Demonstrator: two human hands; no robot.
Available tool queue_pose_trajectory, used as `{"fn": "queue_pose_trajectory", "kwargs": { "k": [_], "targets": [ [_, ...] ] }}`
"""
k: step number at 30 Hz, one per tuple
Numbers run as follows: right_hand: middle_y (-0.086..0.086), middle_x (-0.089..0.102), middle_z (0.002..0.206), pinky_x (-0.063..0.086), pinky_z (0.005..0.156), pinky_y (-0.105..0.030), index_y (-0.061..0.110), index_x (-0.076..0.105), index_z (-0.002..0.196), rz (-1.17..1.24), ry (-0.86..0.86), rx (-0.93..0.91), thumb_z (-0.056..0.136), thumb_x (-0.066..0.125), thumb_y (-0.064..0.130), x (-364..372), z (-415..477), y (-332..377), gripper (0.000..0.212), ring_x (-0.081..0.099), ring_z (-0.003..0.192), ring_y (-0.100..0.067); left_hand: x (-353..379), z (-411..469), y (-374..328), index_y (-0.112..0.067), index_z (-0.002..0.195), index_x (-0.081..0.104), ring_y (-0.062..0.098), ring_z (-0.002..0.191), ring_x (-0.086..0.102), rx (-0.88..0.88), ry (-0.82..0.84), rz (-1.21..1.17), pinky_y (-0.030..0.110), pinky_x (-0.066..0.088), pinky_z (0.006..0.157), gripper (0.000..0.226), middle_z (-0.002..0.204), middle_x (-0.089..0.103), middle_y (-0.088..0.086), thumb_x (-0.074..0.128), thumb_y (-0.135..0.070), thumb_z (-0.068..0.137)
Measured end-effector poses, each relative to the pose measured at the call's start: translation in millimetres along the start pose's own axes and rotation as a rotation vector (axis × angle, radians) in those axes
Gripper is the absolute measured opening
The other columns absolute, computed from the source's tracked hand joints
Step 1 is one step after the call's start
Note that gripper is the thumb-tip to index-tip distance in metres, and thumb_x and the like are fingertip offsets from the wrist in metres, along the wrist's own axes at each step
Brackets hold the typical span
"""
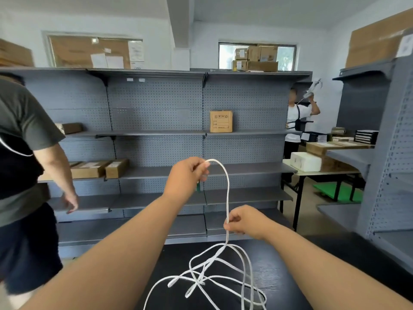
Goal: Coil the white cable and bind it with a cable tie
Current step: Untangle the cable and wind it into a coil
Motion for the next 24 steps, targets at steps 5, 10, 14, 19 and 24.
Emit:
{"fn": "queue_pose_trajectory", "kwargs": {
  "k": [5, 10, 14, 19, 24],
  "targets": [
    [-0.005, 0.063, 0.068, 0.046, 0.061, -0.023, 0.020, 0.061, 0.069, 0.083, -0.169, -0.074, 0.085, 0.064, 0.015, -30, 6, 21, 0.018, 0.055, 0.060, -0.014, -10, -3, 27, -0.023, 0.067, 0.060, 0.019, 0.068, 0.066, -0.078, -0.084, 0.061, 0.031, 0.051, 0.064, 0.026, 0.067, 0.067, -0.005, 0.053, -0.028, 0.092],
    [0.003, 0.063, 0.069, 0.049, 0.063, -0.021, 0.013, 0.064, 0.080, 0.240, -0.322, -0.149, 0.088, 0.060, 0.011, -60, 8, 42, 0.009, 0.055, 0.061, -0.009, -5, -3, 42, -0.020, 0.074, 0.058, 0.010, 0.057, 0.060, -0.128, -0.092, 0.024, 0.032, 0.049, 0.066, 0.022, 0.065, 0.067, -0.004, 0.051, -0.029, 0.093],
    [0.002, 0.063, 0.073, 0.050, 0.060, -0.013, 0.005, 0.065, 0.091, 0.304, -0.386, -0.195, 0.090, 0.057, 0.009, -78, 12, 57, 0.009, 0.056, 0.063, -0.007, 11, -3, 52, -0.022, 0.082, 0.055, 0.010, 0.059, 0.061, -0.200, -0.034, -0.098, 0.030, 0.053, 0.068, 0.016, 0.069, 0.066, -0.005, 0.048, -0.024, 0.096],
    [-0.002, 0.064, 0.077, 0.051, 0.065, -0.018, 0.003, 0.065, 0.096, 0.372, -0.420, -0.188, 0.091, 0.055, 0.006, -87, 13, 60, 0.011, 0.056, 0.065, -0.011, 30, -11, 62, -0.024, 0.098, 0.054, 0.012, 0.068, 0.064, -0.305, 0.060, -0.354, 0.019, 0.052, 0.060, 0.016, 0.083, 0.064, 0.002, 0.053, -0.009, 0.092],
    [-0.002, 0.063, 0.076, 0.050, 0.065, -0.018, 0.006, 0.063, 0.095, 0.429, -0.417, -0.144, 0.091, 0.055, 0.005, -78, 13, 46, 0.010, 0.056, 0.065, -0.011, 38, -20, 68, -0.024, 0.097, 0.057, 0.016, 0.066, 0.065, -0.376, 0.050, -0.575, 0.028, 0.056, 0.068, 0.021, 0.080, 0.061, 0.007, 0.057, -0.005, 0.089]
  ]
}}
Point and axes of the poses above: each hand's wrist, its own z-axis towards the middle knuckle, its own x-axis out of the palm, y = z × x, the point moved 8 cm from there along z, towards the middle knuckle
